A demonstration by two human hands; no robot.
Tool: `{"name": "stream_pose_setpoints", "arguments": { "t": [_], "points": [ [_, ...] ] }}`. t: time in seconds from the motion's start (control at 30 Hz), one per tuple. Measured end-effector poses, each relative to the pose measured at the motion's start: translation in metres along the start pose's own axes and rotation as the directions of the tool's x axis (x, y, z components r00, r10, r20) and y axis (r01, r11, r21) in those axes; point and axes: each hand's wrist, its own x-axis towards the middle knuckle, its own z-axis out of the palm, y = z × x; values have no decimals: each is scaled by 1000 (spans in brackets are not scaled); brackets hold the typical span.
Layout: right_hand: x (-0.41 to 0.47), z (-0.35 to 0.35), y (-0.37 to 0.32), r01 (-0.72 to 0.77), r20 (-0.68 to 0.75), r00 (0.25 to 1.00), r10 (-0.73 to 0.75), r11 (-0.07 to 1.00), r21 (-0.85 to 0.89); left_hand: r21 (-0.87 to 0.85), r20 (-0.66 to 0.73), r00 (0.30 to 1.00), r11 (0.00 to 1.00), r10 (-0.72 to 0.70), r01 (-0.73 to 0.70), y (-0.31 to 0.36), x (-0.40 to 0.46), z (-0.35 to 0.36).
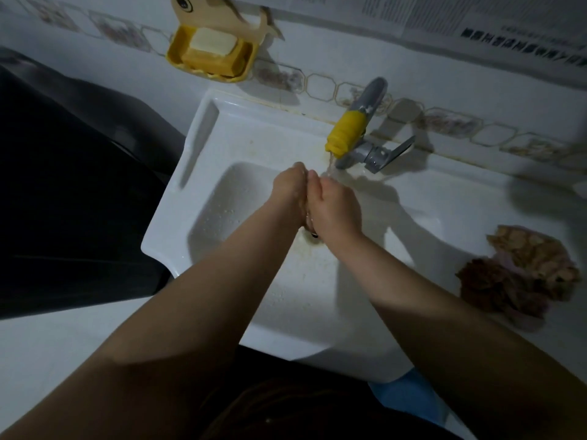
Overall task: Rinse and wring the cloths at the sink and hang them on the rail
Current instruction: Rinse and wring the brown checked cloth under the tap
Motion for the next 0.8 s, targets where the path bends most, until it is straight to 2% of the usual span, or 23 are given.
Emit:
{"name": "stream_pose_setpoints", "arguments": {
  "t": [0.1, 0.13, 0.2, 0.27, 0.3, 0.43, 0.53, 0.6, 0.63, 0.67, 0.73, 0.8],
  "points": [
    [20, -7, 11, -56, 9, 998, 57, 996, -69, -138, 196, 980, 988, -41, 69, -5, -6, 0],
    [28, -10, 19, -102, 17, 995, 103, 994, -40, -173, 266, 963, 981, -38, 86, -6, -7, -1],
    [37, -18, 29, -206, 72, 978, 196, 959, 195, -107, 316, 948, 994, 39, -5, -5, -5, -13],
    [40, -28, 32, -267, 144, 964, 226, 855, 445, 57, 318, 929, 974, 191, -220, -4, 2, -30],
    [40, -33, 33, -278, 183, 960, 213, 815, 508, 116, 336, 912, 951, 235, -288, -5, 5, -38],
    [39, -48, 39, -273, 279, 954, 108, 694, 666, 283, 433, 887, 909, 163, -305, -5, 11, -60],
    [38, -54, 39, -310, 384, 923, 41, 673, 672, 475, 525, 828, 738, 198, -479, -2, 10, -64],
    [37, -55, 40, -327, 421, 907, 22, 666, 670, 574, 517, 807, 584, 284, -573, 0, 13, -64],
    [36, -55, 42, -338, 440, 898, 16, 668, 664, 582, 502, 800, 557, 328, -593, -2, 16, -63],
    [35, -54, 45, -351, 468, 884, 12, 677, 647, 547, 481, 795, 583, 368, -601, -3, 18, -63],
    [32, -50, 48, -359, 505, 862, 36, 746, 561, 403, 382, 822, 725, 422, -559, -1, 16, -64],
    [29, -46, 47, -287, 432, 897, 90, 863, 417, 219, 309, 845, 832, 436, -509, -2, 13, -61]
  ]
}}
